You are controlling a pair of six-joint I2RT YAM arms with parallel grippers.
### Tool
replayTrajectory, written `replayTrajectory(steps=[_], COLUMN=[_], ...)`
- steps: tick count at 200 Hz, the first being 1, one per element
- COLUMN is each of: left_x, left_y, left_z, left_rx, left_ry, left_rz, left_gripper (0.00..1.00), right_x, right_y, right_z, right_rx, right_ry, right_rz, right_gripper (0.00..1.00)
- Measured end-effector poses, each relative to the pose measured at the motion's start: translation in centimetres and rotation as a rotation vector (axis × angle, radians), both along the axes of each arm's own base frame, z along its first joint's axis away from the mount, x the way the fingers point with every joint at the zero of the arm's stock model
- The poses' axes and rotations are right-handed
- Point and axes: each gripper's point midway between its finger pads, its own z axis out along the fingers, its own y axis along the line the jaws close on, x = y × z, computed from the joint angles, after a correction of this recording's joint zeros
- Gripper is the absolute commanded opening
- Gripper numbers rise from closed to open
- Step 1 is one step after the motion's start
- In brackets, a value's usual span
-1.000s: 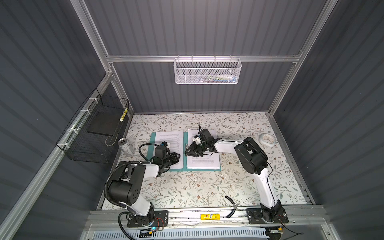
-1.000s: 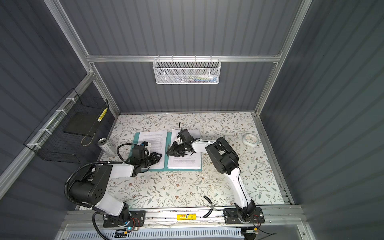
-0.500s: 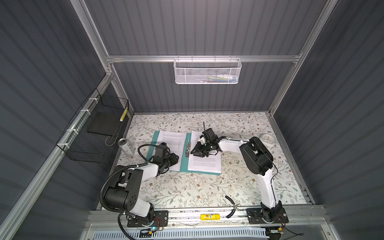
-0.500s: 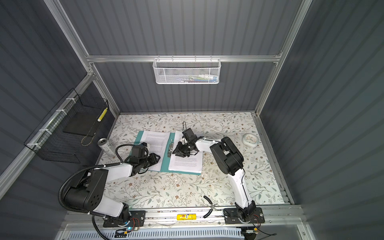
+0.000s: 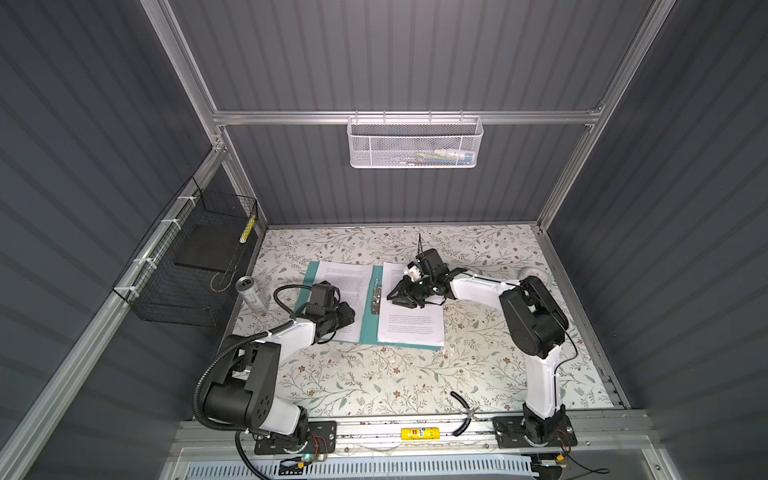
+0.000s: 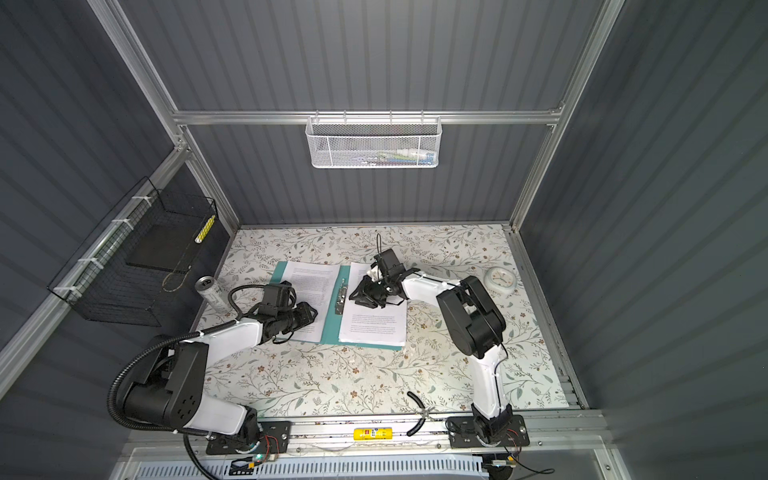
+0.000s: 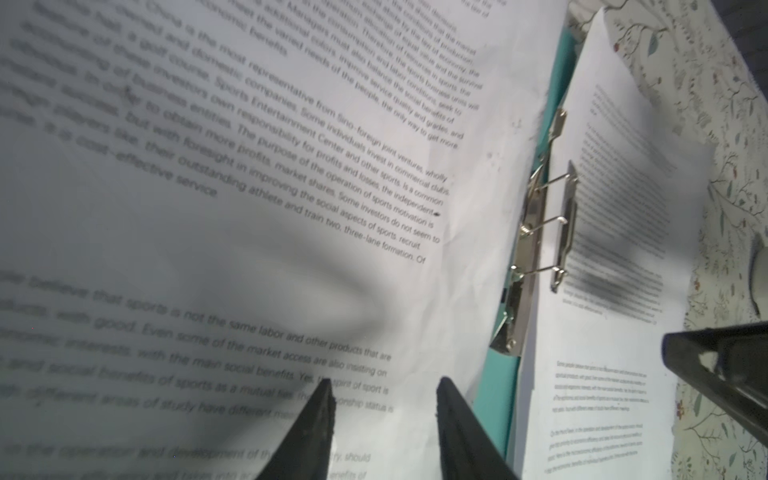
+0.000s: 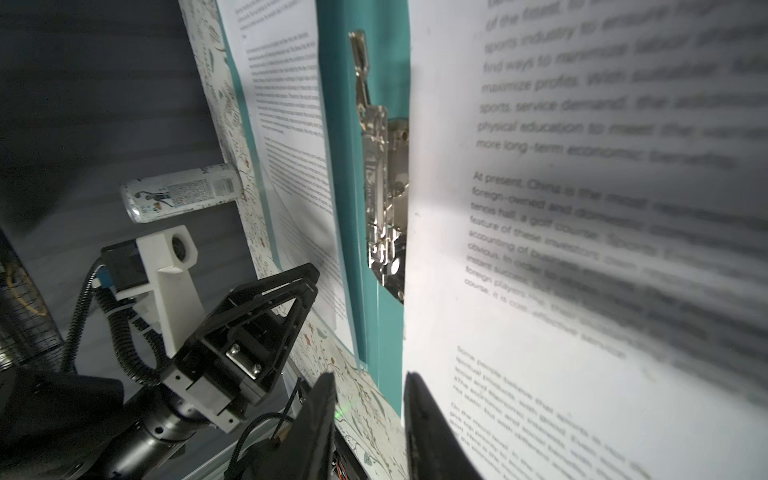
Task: Put the files into the folder
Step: 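Release the clip lever and draw the right gripper back from the folder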
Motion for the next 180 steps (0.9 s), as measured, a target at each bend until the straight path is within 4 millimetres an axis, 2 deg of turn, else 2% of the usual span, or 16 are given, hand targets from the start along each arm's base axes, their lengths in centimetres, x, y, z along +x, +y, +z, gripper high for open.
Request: replayTrajectory(steps=[25, 56, 76, 104, 155, 180], left_x=[1.3, 2.6, 3.1, 3.4, 3.2, 3.2], left_y=[-0.3, -0.5, -0.6, -0.7, -0.6, -0.7], left_z=[2.0, 3.8, 4.5, 4.5, 4.0, 4.1], left_rx=[-0.001, 0.007, 0.011, 0.016, 0.02, 0.021], left_ry=[-0.046, -0.087, -0.098, -0.097, -0.082, -0.084], left_rz=[-0.006, -0.016, -0.02, -0.025, -0.026, -0.034], left_gripper=[0.48, 0.49, 0.5, 0.5, 0.51, 0.56], right_x=[0.8, 1.2, 1.1, 1.1, 1.1, 1.1], right_y=[-4.0, -10.0, -12.2, -13.4, -14.0, -14.5], right_z=[0.7, -0.4, -1.0, -1.6, -3.0, -3.3], right_rx=[-0.039, -0.152, -0.225, -0.283, -0.328, -0.36], right_ry=[-0.033, -0.047, -0.064, -0.088, -0.086, -0.089], right_rz=[-0.072, -0.169, -0.193, -0.192, -0.183, -0.192], right_gripper=[0.32, 0.32, 0.32, 0.32, 0.32, 0.33])
